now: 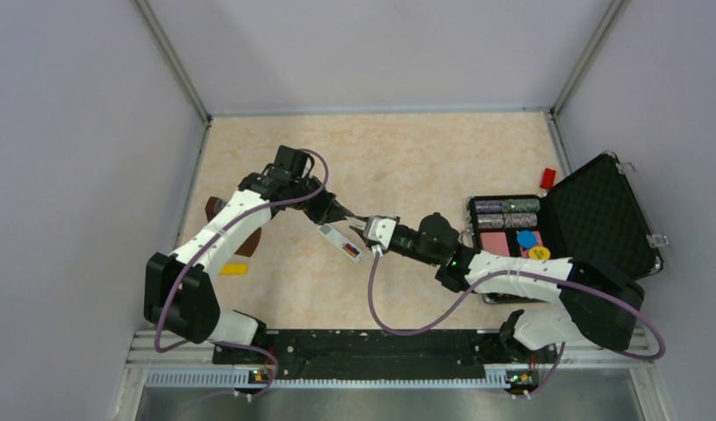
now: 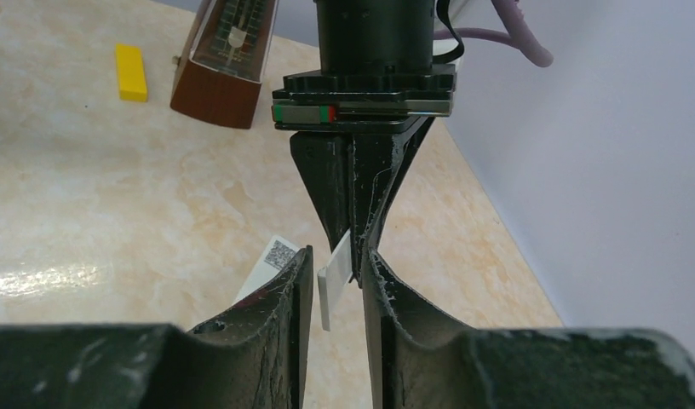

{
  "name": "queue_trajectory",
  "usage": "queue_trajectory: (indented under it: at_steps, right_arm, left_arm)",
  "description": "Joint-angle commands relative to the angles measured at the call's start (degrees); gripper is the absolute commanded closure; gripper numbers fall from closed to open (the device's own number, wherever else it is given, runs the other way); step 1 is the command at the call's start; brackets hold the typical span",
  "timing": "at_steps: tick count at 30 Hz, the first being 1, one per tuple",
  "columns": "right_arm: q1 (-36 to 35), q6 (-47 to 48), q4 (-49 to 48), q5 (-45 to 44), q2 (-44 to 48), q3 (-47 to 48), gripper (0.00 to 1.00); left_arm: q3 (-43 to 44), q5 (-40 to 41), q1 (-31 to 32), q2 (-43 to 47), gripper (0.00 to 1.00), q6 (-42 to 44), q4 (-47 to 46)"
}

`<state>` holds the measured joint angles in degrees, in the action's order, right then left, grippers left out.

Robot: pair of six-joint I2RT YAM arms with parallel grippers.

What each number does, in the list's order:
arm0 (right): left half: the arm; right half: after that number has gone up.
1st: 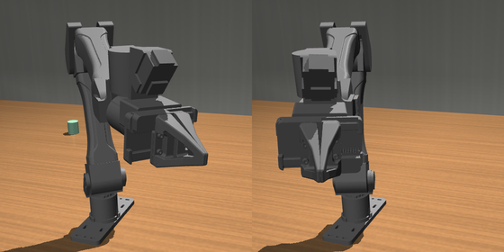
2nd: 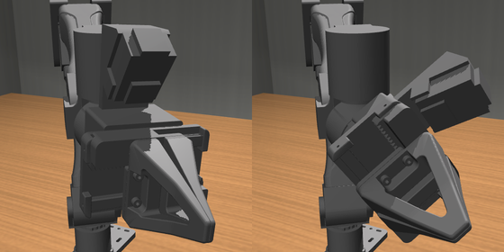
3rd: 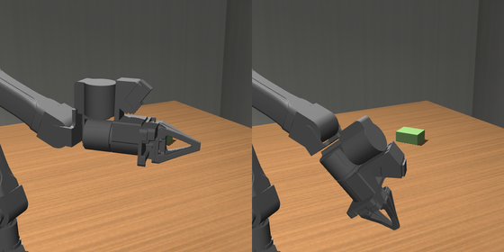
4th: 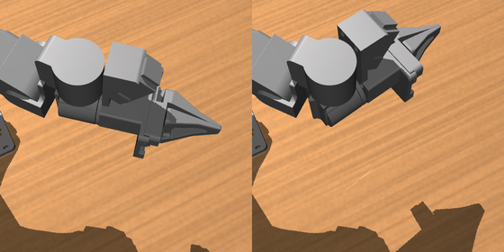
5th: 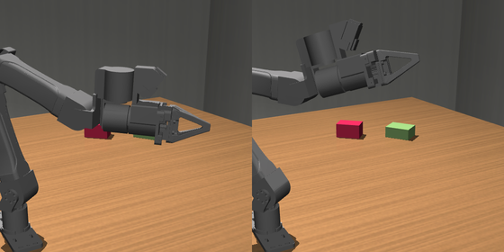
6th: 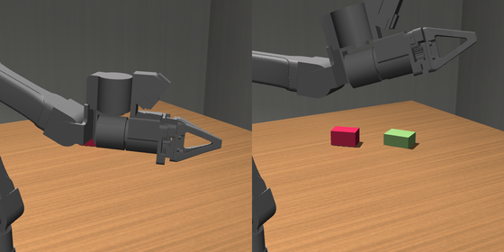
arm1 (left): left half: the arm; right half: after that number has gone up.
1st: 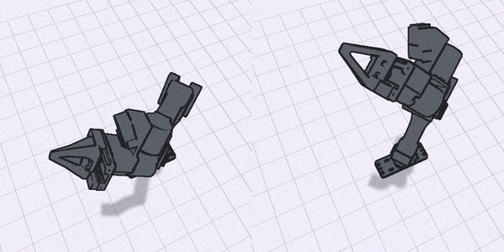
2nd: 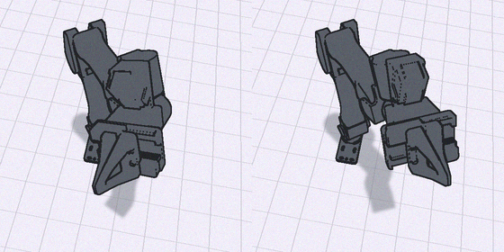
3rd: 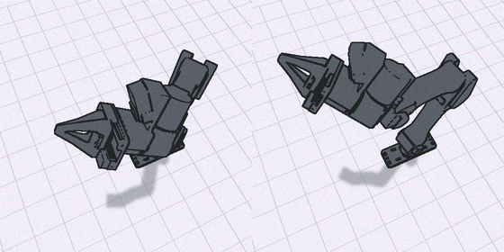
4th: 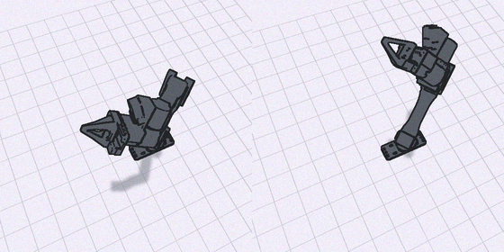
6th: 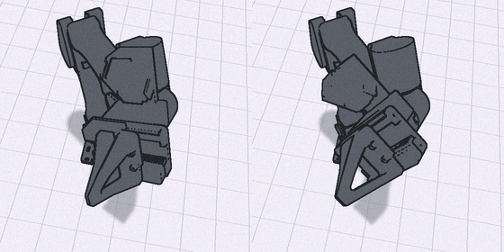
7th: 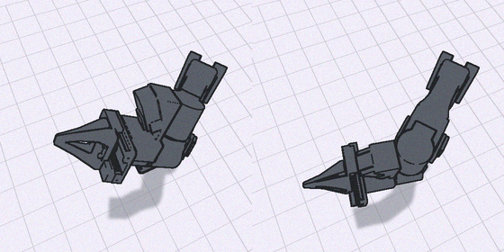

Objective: Load the batteries into the remote control

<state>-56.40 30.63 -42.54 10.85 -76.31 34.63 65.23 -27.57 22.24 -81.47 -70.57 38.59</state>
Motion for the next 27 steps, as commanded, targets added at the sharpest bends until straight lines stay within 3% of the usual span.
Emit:
queue_trajectory:
  at_steps: [1, 6, 8, 11, 13, 15, 18, 21, 27]
  right_arm:
    - [-0.3, 1.1, 0.7, 1.7, -1.6, 3.0, 0.73]
    - [-0.4, 1.7, 1.0, 1.5, -2.0, 2.9, 0.65]
    - [-0.3, 1.6, 0.8, 1.0, -1.9, 2.9, 0.72]
    - [-0.4, 1.9, 1.1, 0.1, -1.9, 3.3, 0.96]
    - [-0.3, 1.4, 0.2, -0.4, -1.5, 3.1, 1.00]
    - [-0.3, 0.2, 1.2, -0.5, -1.1, 3.8, 1.00]
    - [-0.2, -6.0, 4.5, -0.9, 0.0, 5.4, 1.00]
    - [-0.1, -16.5, 11.9, -3.1, 2.9, 7.0, 1.00]
    - [1.7, -41.9, 25.2, -6.2, 9.3, 5.4, 1.00]
  left_arm:
    - [-0.1, 0.2, 0.3, 2.3, 1.00, -0.2, -0.9]
    - [-0.4, 0.2, 0.3, 2.9, 1.00, -0.3, -0.9]
    - [-0.7, 0.2, 0.3, 3.1, 1.00, -0.3, -0.9]
    - [-0.9, -0.1, 0.4, 3.4, 1.00, -0.1, -1.0]
    - [-1.1, -0.1, 0.3, 3.6, 0.98, 0.6, -1.4]
    - [-1.8, -0.5, 0.3, 4.0, 0.87, 1.1, -2.5]
    - [-2.5, 0.0, 0.2, 4.5, 0.48, 3.4, -4.1]
    - [-1.5, 5.3, -1.2, 5.2, 0.36, 9.9, -3.3]
    - [-7.2, 24.7, -2.1, 8.1, 0.31, 23.6, -9.6]
